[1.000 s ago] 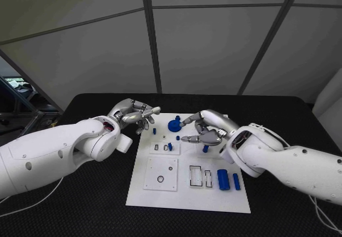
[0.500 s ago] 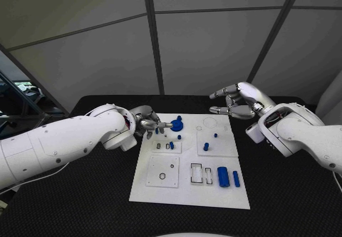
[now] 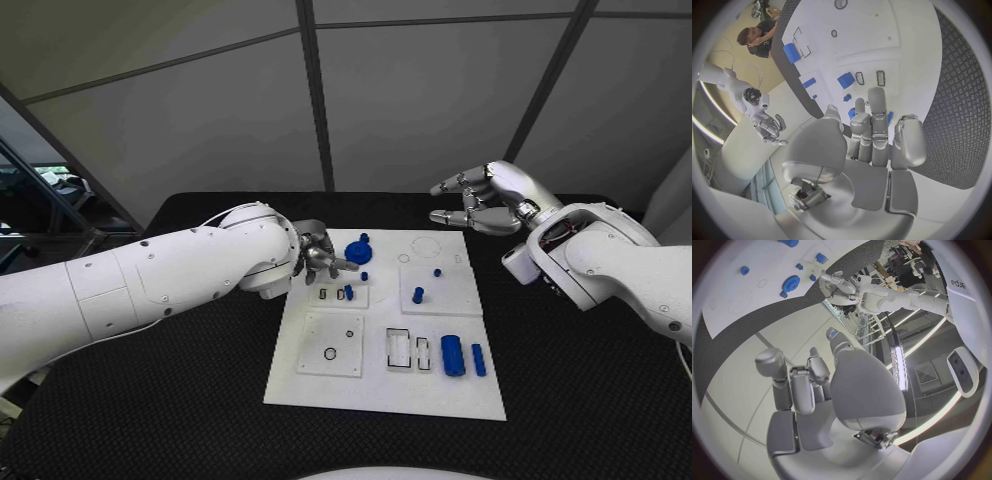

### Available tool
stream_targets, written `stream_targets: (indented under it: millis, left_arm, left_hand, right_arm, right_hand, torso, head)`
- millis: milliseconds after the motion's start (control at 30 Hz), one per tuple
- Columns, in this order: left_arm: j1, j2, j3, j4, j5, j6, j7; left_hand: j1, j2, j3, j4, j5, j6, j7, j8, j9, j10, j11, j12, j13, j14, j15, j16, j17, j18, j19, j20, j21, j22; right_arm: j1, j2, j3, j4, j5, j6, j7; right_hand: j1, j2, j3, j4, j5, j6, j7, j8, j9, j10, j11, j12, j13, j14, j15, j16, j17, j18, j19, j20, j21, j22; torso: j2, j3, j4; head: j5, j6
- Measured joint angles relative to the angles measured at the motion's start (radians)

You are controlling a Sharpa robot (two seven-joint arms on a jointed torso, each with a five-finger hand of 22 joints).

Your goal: Assemble the parts on the task board

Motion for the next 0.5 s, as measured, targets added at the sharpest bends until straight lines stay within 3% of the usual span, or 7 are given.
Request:
stream_targets:
  millis: [133, 500]
  left_arm:
    - [0.003, 0.021, -0.007, -0.01, -0.009, 0.026, -0.014]
    - [0.006, 0.049, -0.013, -0.031, -0.02, 0.089, -0.031]
  left_hand:
    - [0.0, 0.0, 0.0, 0.0, 0.0, 0.0, 0.0, 0.0, 0.004, 0.0, 0.0, 0.0, 0.0, 0.0, 0.0, 0.0, 0.001, 0.0, 0.004, -0.004, 0.0, 0.002]
    - [0.003, 0.003, 0.0, 0.0, 0.0, -0.01, -0.003, 0.011, 0.02, 0.0, 0.0, 0.0, 0.003, 0.0, 0.0, -0.005, 0.004, 0.0, 0.007, 0.0, 0.004, 0.008]
  right_arm:
    - [0.0, 0.004, 0.0, -0.005, 0.001, 0.004, -0.004]
    - [0.001, 0.013, 0.0, -0.014, 0.0, 0.014, -0.014]
  right_hand:
    - [0.0, 0.0, 0.0, 0.0, 0.002, 0.0, 0.0, 0.0, 0.0, 0.0, 0.0, 0.0, -0.001, 0.0, 0.0, 0.0, 0.0, 0.0, 0.0, 0.0, 0.0, 0.0]
    - [0.0, 0.0, 0.0, 0.0, 0.011, 0.0, 0.0, 0.0, -0.001, 0.0, 0.0, 0.0, -0.003, 0.0, 0.0, 0.0, 0.0, 0.0, 0.0, 0.0, -0.004, -0.002]
  torso:
    - [0.001, -0.001, 0.0]
    - [0.004, -0.0028, -0.0013]
  head:
    - [0.001, -0.002]
    - [0.001, -0.006]
